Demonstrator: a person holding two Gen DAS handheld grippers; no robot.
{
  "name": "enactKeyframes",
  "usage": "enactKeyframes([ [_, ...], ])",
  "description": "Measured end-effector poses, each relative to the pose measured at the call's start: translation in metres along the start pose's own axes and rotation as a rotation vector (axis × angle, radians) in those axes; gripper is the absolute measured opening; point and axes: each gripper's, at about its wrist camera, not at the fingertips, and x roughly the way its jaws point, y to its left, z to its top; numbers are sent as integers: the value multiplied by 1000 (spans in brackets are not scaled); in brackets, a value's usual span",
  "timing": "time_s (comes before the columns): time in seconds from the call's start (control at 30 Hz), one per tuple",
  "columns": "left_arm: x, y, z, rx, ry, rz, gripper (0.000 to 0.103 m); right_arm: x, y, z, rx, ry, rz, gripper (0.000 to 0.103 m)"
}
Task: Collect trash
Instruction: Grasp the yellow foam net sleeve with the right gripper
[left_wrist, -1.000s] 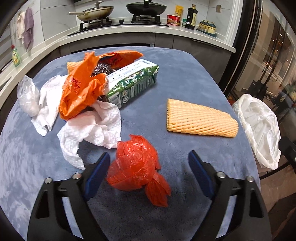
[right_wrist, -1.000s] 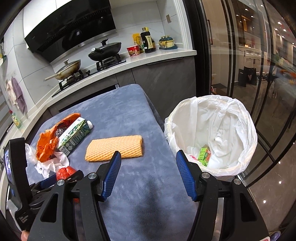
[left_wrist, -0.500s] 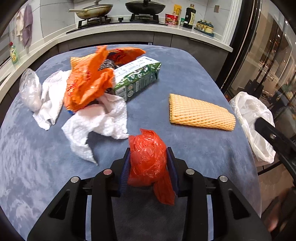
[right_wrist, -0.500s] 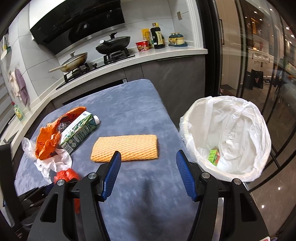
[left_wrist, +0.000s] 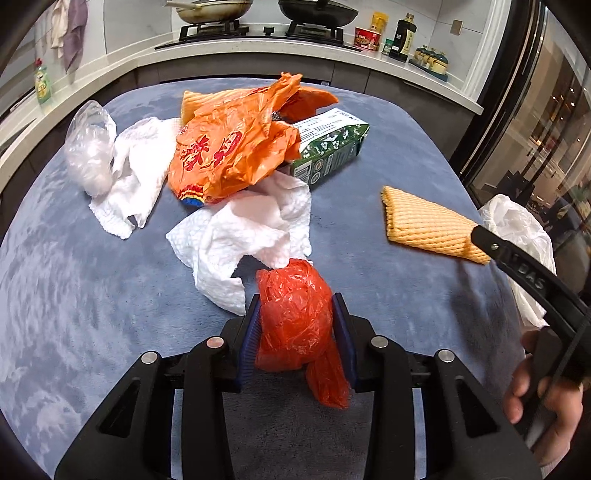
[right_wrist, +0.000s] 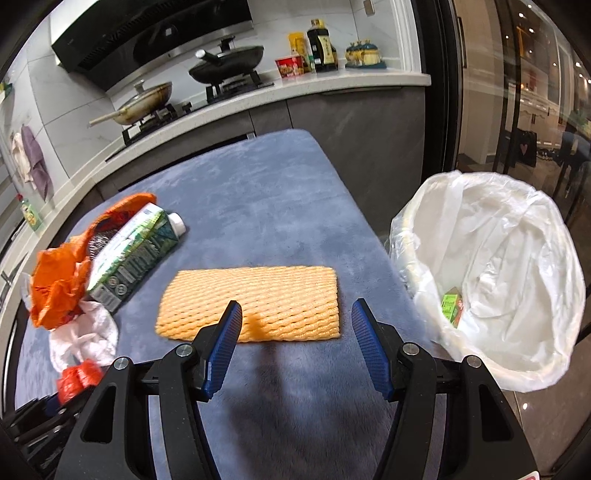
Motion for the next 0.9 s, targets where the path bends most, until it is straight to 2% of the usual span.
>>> enactKeyframes([
  [0.27, 4, 0, 0, -1, 3, 0, 36, 25, -5, 1, 28, 45, 24, 58],
  [0.33, 4, -1, -1, -3, 3, 1, 36, 26, -5, 2, 31, 47, 42, 49],
  [0.4, 4, 0, -1, -2, 3, 2, 36, 26, -5, 2, 28, 47, 47, 46],
  [0.43, 4, -1, -1, -2, 3, 3, 36, 25, -5, 1, 26, 46, 47, 39],
  [0.47, 4, -1, -1, -2, 4, 3, 36, 25, -5, 1, 25, 44, 46, 37],
  [0.53, 4, -2, 0, -3, 5, 3, 36, 21, -7, 1, 26, 39, 44, 23],
  [0.57, 4, -2, 1, -3, 5, 1, 36, 18, -8, 1, 29, 37, 47, 21],
  [0.6, 3, -4, 1, -2, 3, 0, 36, 16, -8, 1, 30, 35, 50, 15],
  [0.77, -9, -13, 1, 13, -17, -8, 36, -1, -15, 3, 41, 11, 70, 10],
  [0.9, -21, -24, 2, 30, -39, -18, 36, -26, -26, 7, 59, -41, 76, 10],
])
